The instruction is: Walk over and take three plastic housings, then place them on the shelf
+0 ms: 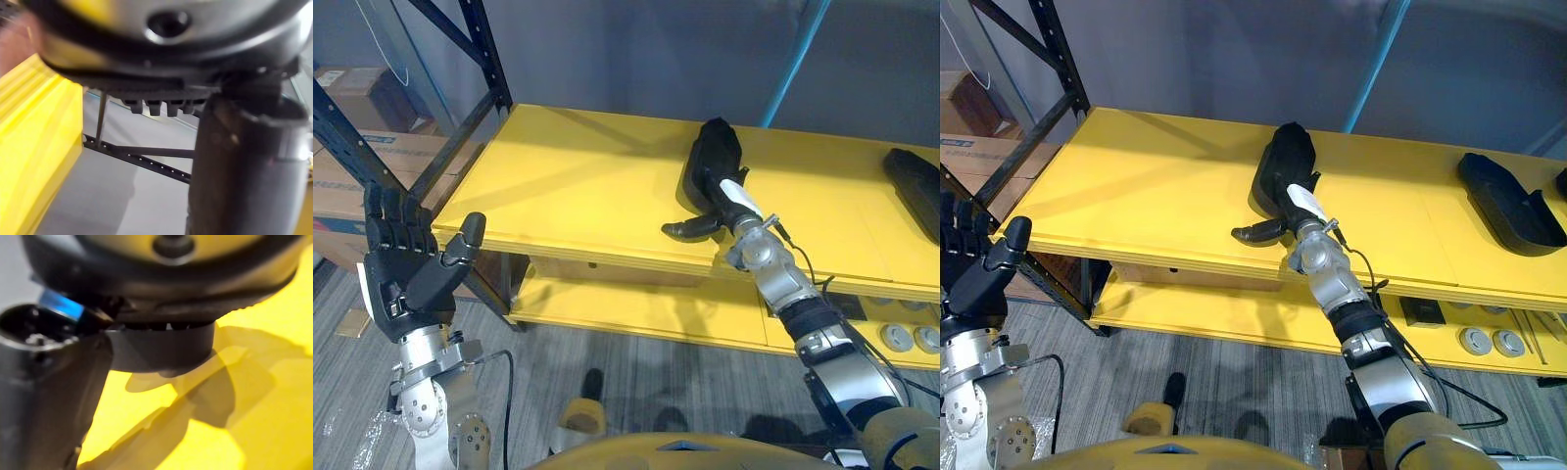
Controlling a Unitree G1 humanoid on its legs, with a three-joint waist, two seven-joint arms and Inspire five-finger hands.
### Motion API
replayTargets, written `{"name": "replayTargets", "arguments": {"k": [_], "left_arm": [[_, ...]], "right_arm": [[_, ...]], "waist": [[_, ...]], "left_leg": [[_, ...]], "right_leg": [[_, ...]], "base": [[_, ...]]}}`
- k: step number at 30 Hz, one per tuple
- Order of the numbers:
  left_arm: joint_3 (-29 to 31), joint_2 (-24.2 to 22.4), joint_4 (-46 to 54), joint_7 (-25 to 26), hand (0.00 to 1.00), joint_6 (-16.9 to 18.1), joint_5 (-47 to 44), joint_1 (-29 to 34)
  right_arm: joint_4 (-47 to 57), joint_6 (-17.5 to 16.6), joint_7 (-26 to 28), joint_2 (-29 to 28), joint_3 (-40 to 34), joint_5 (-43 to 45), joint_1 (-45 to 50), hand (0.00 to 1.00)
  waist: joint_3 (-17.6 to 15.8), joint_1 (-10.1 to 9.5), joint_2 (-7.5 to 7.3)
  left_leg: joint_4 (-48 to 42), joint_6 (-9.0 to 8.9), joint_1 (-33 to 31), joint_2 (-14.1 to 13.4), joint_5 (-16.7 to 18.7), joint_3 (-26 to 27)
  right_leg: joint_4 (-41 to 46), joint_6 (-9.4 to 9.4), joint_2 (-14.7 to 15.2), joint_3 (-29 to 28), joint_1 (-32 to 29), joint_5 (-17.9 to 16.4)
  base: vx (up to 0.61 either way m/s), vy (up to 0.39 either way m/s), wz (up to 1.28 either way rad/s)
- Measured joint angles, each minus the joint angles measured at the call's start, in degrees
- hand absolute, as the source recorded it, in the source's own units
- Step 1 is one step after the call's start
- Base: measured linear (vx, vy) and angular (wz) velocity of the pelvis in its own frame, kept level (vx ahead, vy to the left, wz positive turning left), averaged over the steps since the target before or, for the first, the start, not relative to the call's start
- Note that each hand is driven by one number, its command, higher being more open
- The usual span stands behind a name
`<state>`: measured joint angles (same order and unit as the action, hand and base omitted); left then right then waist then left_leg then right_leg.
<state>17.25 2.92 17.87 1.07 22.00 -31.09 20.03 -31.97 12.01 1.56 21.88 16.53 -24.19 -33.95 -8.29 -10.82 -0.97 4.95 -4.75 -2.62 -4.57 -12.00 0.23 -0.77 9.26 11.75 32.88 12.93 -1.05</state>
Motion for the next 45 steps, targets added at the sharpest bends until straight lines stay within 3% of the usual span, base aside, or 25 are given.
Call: {"name": "replayTargets", "arguments": {"k": [8,15,23,36,41,45], "left_arm": [[-1.7,0.2,0.0,-0.3,1.00,-2.3,-0.1,-0.4],[-5.3,2.9,-0.5,-0.9,1.00,-3.2,-0.3,-1.1],[-5.7,4.4,-2.8,-1.5,1.00,-3.4,-1.0,-2.6],[-5.6,5.1,-4.2,-2.0,1.00,-3.4,-3.1,-2.5],[-5.4,6.0,-4.9,-2.7,1.00,-3.8,-4.8,-2.5],[-5.2,5.5,-5.0,-4.4,1.00,-4.8,-5.0,0.2]], "right_arm": [[-6.9,-0.3,0.7,0.2,-2.2,-0.5,-3.8,1.00],[-11.2,-2.0,2.6,5.9,-3.9,-2.5,-5.4,1.00],[-13.5,-4.1,6.3,12.0,-4.8,-2.5,-5.4,1.00],[-15.1,-7.0,10.8,16.8,-4.7,-2.5,-5.3,1.00],[-14.3,-8.7,7.9,17.2,-4.8,-2.4,-5.1,1.00],[-1.1,-9.1,0.1,18.4,-8.5,-2.3,-1.6,1.00]], "waist": [[-0.6,-0.28,-0.15],[-1.9,-1.61,-1.28],[-2.2,-1.39,-2.16],[-2.0,-0.04,-2.92],[-1.9,0.33,-3.39],[-1.8,2.00,-3.27]], "left_leg": [[0.2,-0.08,0.1,0.0,0.4,-0.1],[0.2,-0.13,0.0,0.0,0.3,-0.3],[0.2,0.08,0.0,0.0,0.0,0.2],[0.2,0.17,0.3,-0.5,-0.1,1.0],[0.2,0.17,1.1,-0.6,0.2,2.0],[0.2,-0.21,1.0,-0.4,0.8,2.4]], "right_leg": [[0.6,-0.09,0.2,0.1,0.0,-0.1],[0.4,-0.12,0.1,0.1,0.0,-0.1],[-0.3,0.35,0.0,-0.2,0.2,0.3],[-0.5,0.58,-0.1,-1.0,0.3,0.8],[-0.4,0.39,-0.2,-1.9,0.2,0.9],[-0.3,0.15,0.2,-2.1,-0.1,0.7]], "base": [[-0.01,0.002,0.01],[0.00,0.000,0.00],[0.00,0.000,0.00],[0.00,0.000,-0.02],[-0.01,-0.001,-0.12],[0.00,0.004,-0.03]]}}
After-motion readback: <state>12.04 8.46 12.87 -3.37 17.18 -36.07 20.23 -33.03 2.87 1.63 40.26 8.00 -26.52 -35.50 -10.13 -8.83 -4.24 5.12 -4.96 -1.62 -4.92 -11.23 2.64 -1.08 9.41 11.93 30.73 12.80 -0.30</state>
